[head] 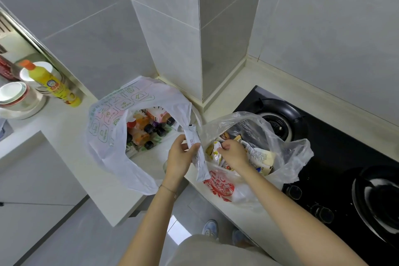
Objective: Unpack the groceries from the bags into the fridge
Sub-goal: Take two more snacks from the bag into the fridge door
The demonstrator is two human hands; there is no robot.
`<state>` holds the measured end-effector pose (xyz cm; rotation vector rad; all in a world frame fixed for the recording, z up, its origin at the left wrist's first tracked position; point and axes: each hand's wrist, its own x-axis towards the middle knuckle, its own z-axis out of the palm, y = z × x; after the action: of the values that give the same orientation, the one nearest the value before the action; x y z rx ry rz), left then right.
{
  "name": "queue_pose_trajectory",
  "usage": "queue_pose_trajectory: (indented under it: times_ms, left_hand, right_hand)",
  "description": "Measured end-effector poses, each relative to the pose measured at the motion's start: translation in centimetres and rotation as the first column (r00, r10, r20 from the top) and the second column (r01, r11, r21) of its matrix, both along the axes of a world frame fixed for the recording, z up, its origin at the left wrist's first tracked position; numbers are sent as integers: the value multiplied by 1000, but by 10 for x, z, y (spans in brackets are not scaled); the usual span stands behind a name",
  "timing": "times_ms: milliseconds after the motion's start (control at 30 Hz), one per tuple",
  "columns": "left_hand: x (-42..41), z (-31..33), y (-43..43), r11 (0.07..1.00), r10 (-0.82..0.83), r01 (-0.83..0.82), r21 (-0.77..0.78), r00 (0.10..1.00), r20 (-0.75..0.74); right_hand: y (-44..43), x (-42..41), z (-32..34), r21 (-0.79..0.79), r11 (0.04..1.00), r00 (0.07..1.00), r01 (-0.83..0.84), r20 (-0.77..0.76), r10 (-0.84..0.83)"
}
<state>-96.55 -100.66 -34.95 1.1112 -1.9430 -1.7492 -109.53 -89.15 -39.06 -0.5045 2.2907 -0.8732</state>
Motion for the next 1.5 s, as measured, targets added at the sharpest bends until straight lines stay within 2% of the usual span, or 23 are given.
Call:
queue_pose_trajectory:
  times_ms: [200,433,467,533,633,767,833,1033,1167,1300,1500]
  left_hand:
    - [-5,5,7,998,-56,56,-8,997,-57]
    - [-20,11,21,995,-104,103,-15,989,-107]
    - [-22,11,24,993,-118,116,-19,987,-108]
    - [-27,12,29,990,-138,136,-27,984,-112]
    - [-32,13,40,982,-190,189,-21,975,-114]
    - [-36,16,46,978,-204,207,12,969,-141]
    - [-37,17,49,973,-221,228,26,962,-158]
    - [-35,18,63,975,-220,213,-61,964,-147]
    - [-31,22,78,973,-232,231,-23,964,-131]
    - [-23,31,101,984,-175,177,1,976,-127]
    - [-5,49,132,998,-29,37,41,985,-172]
  right_hand:
    - [19,-5,20,-119,985,992,122,58,-116]
    - [55,-11,43,-254,899,930,358,184,-318]
    - [58,-12,46,-267,883,918,385,209,-337]
    - [64,-11,51,-329,804,854,495,358,-379]
    - [76,-7,60,-388,676,754,626,522,-398]
    - [78,0,71,-422,649,730,633,603,-321]
    - [80,3,75,-413,639,718,649,609,-336]
    - [99,11,76,-381,534,623,755,670,-404]
    - [111,15,78,-383,556,626,738,697,-350]
    - [125,18,86,-482,662,734,574,661,-156]
    - [146,11,96,-540,715,813,444,579,-67]
